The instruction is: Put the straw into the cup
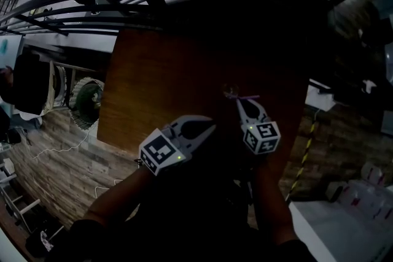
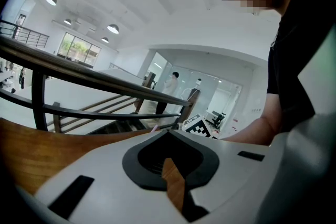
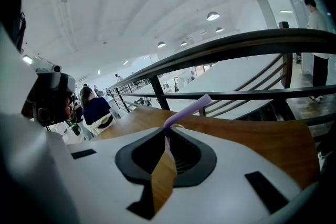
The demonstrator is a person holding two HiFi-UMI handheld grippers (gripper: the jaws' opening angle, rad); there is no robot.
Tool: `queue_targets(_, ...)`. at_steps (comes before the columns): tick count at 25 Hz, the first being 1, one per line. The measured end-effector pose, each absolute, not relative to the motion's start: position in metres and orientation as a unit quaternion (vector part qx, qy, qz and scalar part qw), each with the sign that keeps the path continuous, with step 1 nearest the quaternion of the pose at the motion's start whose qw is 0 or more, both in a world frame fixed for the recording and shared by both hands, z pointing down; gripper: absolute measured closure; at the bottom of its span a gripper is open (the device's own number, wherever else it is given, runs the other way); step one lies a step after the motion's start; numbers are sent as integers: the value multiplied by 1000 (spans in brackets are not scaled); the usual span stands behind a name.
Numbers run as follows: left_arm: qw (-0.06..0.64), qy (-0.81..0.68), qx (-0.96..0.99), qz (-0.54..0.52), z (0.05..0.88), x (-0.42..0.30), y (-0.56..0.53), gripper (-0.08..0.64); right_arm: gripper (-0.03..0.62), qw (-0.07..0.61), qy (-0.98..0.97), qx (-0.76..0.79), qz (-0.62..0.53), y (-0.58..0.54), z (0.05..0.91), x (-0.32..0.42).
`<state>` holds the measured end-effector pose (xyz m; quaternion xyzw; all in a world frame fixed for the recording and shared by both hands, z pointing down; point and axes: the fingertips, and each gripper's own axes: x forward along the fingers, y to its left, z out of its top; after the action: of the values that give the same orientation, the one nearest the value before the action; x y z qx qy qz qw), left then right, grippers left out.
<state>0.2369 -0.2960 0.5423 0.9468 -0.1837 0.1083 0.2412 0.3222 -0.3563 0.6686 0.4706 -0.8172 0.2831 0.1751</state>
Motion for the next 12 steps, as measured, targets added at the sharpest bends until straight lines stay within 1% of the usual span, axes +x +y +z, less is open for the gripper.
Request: queue_targets(12,238,-196,945,105,535,227,-287,549,552,182,-815,474,279,-358,667,323)
